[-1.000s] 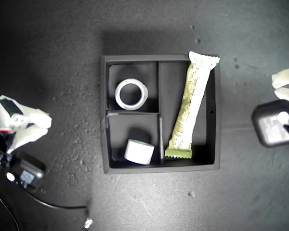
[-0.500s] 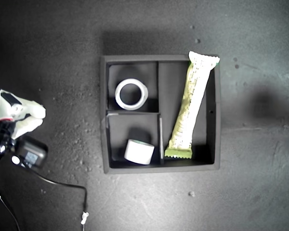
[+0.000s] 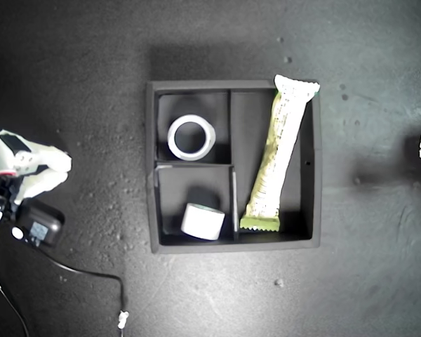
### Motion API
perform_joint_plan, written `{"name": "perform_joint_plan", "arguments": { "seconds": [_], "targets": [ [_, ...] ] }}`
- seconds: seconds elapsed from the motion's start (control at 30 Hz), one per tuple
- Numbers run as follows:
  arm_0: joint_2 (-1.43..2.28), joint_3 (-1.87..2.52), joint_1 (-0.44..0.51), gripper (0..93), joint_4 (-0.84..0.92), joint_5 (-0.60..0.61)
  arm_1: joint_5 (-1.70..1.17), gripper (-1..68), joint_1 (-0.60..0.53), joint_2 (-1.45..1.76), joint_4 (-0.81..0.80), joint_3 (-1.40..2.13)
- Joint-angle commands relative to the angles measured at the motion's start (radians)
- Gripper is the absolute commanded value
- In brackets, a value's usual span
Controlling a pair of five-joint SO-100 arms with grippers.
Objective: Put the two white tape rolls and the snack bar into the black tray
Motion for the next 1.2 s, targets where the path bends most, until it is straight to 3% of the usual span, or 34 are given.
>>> {"name": "perform_joint_plan", "arguments": {
  "seconds": [0.0,0.07,0.3,0.4,0.5,0.73,1.17],
  "targets": [
    [0.195,0.074,-0.005,0.0,0.078,-0.003,-0.037,-0.4,0.009,0.009,0.032,0.015],
    [0.304,0.083,-0.006,0.0,0.186,-0.018,-0.038,-0.2,-0.003,0.009,0.049,0.017],
    [0.291,0.091,-0.018,0.1,0.198,0.0,-0.067,0.0,0.074,0.003,0.192,0.017],
    [0.279,0.091,-0.028,0.2,0.265,-0.043,-0.141,0.0,0.034,0.009,0.192,0.017],
    [0.305,0.091,-0.011,0.2,0.305,0.064,-0.149,0.0,0.006,0.009,0.192,0.017],
    [0.307,0.091,-0.009,0.2,0.376,-0.087,-0.149,0.0,-0.028,0.009,0.192,0.017],
    [0.307,0.091,-0.009,0.2,0.376,-0.087,-0.149,0.0,-0.029,0.009,0.192,0.017]
  ]
}}
